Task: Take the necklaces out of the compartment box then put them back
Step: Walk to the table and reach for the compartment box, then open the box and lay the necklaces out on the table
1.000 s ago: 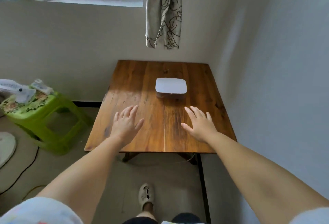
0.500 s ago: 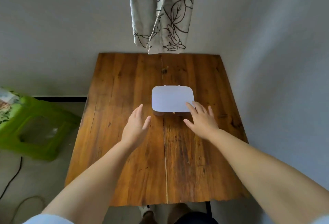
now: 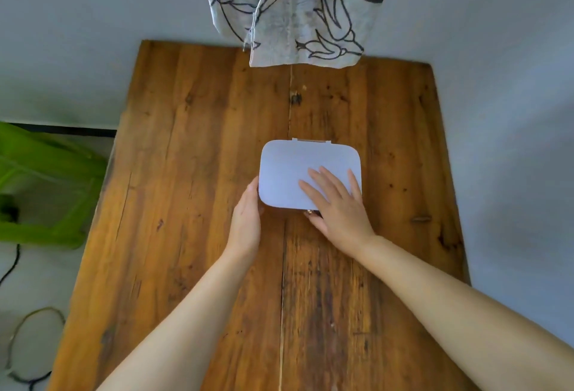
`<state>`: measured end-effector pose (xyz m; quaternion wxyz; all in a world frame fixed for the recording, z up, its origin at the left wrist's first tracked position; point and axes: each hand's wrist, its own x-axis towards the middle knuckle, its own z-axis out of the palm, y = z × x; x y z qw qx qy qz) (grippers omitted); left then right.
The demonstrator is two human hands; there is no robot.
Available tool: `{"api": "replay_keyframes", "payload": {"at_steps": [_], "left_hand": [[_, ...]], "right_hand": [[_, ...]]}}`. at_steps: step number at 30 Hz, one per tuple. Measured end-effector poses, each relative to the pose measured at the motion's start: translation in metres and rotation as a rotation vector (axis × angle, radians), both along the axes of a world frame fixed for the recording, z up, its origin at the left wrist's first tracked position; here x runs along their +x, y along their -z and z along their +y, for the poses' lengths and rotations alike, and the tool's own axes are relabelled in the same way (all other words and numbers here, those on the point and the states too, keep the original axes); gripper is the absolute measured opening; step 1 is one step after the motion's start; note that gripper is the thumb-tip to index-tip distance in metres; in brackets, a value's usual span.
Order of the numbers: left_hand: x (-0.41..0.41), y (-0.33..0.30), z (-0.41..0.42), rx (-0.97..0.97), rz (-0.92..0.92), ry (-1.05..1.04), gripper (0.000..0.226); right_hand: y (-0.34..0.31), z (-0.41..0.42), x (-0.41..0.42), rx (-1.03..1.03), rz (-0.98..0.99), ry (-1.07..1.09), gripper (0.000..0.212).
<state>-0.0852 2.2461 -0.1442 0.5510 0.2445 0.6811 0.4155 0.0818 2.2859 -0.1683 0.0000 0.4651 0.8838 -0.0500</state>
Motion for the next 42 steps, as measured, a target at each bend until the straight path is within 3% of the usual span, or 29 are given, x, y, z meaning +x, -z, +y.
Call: {"api": "replay_keyframes", "payload": {"at_steps": [8, 14, 19, 25, 28, 30, 32, 33, 35, 37, 42], "left_hand": [[-0.009, -0.004, -0.006, -0.031, 0.034, 0.080, 0.042], [-0.008, -0.005, -0.005, 0.014, 0.195, 0.140, 0.044], [-0.009, -0.001, -0.004, -0.006, 0.167, 0.080, 0.042], [-0.008, 0.000, -0.004, -0.019, 0.153, 0.057, 0.041], [-0.009, 0.000, -0.004, -0.020, 0.150, 0.055, 0.041], [-0.009, 0.001, -0.004, -0.023, 0.140, 0.055, 0.041], [-0.010, 0.003, -0.005, -0.015, 0.134, 0.066, 0.041], [-0.010, 0.003, -0.005, -0.005, 0.139, 0.078, 0.042], [-0.012, 0.004, -0.006, 0.018, 0.149, 0.086, 0.042], [-0.013, 0.006, -0.006, 0.027, 0.150, 0.090, 0.041], [-0.016, 0.014, -0.006, 0.041, 0.166, 0.116, 0.043]], "right_hand": [[-0.037, 0.008, 0.008, -0.001, 0.223, 0.077, 0.043], [-0.099, 0.075, 0.019, -0.261, 0.602, 0.385, 0.028], [-0.053, 0.111, 0.018, -0.493, 0.848, 0.793, 0.036], [-0.009, 0.116, 0.008, -0.708, 0.987, 0.918, 0.033], [-0.010, 0.120, 0.009, -0.719, 0.877, 0.937, 0.037], [-0.021, 0.118, 0.007, -0.491, 0.671, 0.887, 0.045], [-0.040, 0.109, -0.004, -0.176, 0.608, 0.656, 0.038], [-0.048, 0.104, -0.013, -0.147, 0.583, 0.482, 0.032], [-0.050, 0.096, -0.038, -0.286, 0.444, 0.198, 0.023], [-0.039, 0.091, -0.059, -0.373, 0.277, 0.084, 0.021], [-0.016, 0.092, -0.087, -0.242, -0.110, -0.075, 0.027]]}}
